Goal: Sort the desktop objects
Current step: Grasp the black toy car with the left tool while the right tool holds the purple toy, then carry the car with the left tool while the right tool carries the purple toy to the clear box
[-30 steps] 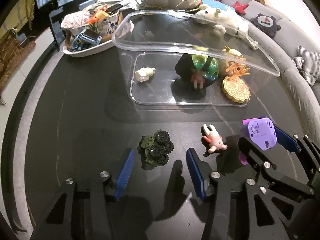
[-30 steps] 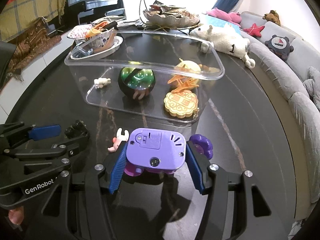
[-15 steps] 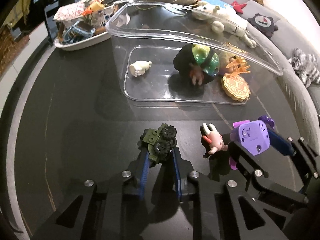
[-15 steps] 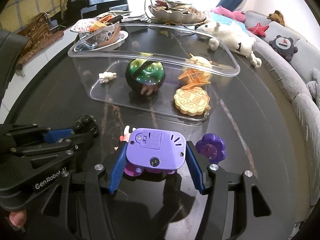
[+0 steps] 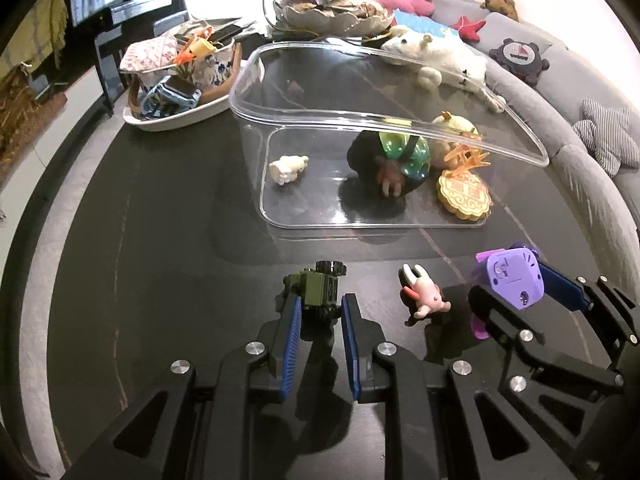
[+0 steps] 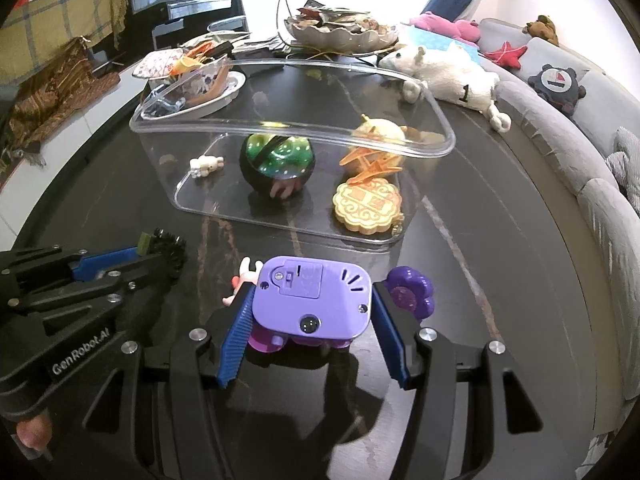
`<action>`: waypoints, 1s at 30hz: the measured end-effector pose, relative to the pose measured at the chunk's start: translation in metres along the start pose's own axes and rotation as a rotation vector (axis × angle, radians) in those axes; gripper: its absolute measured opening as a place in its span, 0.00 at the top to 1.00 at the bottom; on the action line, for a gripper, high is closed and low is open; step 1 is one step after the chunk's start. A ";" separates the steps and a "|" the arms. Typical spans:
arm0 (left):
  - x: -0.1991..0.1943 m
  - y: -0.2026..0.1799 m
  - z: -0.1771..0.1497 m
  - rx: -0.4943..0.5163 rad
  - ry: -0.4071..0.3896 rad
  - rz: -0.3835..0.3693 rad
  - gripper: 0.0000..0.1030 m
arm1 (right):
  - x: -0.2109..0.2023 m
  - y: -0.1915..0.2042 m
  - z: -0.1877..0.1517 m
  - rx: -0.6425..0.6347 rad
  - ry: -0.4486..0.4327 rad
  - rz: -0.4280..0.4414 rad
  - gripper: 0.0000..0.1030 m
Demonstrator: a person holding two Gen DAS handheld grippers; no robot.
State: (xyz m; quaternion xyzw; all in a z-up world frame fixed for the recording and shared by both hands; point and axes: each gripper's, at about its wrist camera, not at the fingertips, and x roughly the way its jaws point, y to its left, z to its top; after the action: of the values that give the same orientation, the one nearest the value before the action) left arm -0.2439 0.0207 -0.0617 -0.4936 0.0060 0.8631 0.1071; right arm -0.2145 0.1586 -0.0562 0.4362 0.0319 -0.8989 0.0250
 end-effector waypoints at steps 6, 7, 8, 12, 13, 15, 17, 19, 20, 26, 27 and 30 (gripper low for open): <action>0.003 0.006 0.000 -0.001 0.008 -0.024 0.82 | -0.001 0.001 0.001 -0.004 0.000 0.004 0.47; 0.004 0.005 0.001 0.001 0.004 -0.025 0.82 | 0.000 0.002 0.001 -0.005 0.001 0.007 0.47; 0.004 0.004 0.001 0.007 0.003 -0.024 0.82 | 0.001 0.002 0.001 -0.008 0.004 0.010 0.47; 0.007 0.001 0.003 0.028 0.012 -0.028 0.82 | 0.005 0.003 0.001 -0.010 0.011 0.019 0.47; 0.008 0.000 0.004 0.032 0.012 -0.027 0.81 | 0.006 0.003 0.001 -0.011 0.013 0.020 0.47; 0.012 -0.001 0.006 0.038 0.021 -0.033 0.78 | 0.007 0.004 0.002 -0.011 0.015 0.023 0.47; 0.014 -0.002 0.009 0.041 0.023 -0.036 0.73 | 0.008 0.004 0.002 -0.013 0.016 0.025 0.47; 0.016 -0.003 0.012 0.047 0.021 -0.027 0.71 | 0.009 0.003 0.002 -0.014 0.019 0.025 0.47; 0.017 -0.003 0.014 0.049 0.021 -0.022 0.70 | 0.010 0.003 0.002 -0.013 0.019 0.025 0.47; 0.024 0.002 0.022 0.015 0.022 -0.008 0.61 | 0.012 0.000 0.003 -0.009 0.024 0.026 0.47; 0.025 0.002 0.024 0.008 0.022 -0.005 0.61 | 0.013 0.000 0.003 -0.009 0.025 0.027 0.47; 0.028 0.002 0.025 -0.005 0.010 0.003 0.61 | 0.015 0.000 0.003 -0.010 0.031 0.030 0.47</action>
State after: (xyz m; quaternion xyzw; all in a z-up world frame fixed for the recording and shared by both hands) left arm -0.2795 0.0262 -0.0727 -0.4982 0.0050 0.8608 0.1042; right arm -0.2264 0.1585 -0.0661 0.4503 0.0302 -0.8915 0.0401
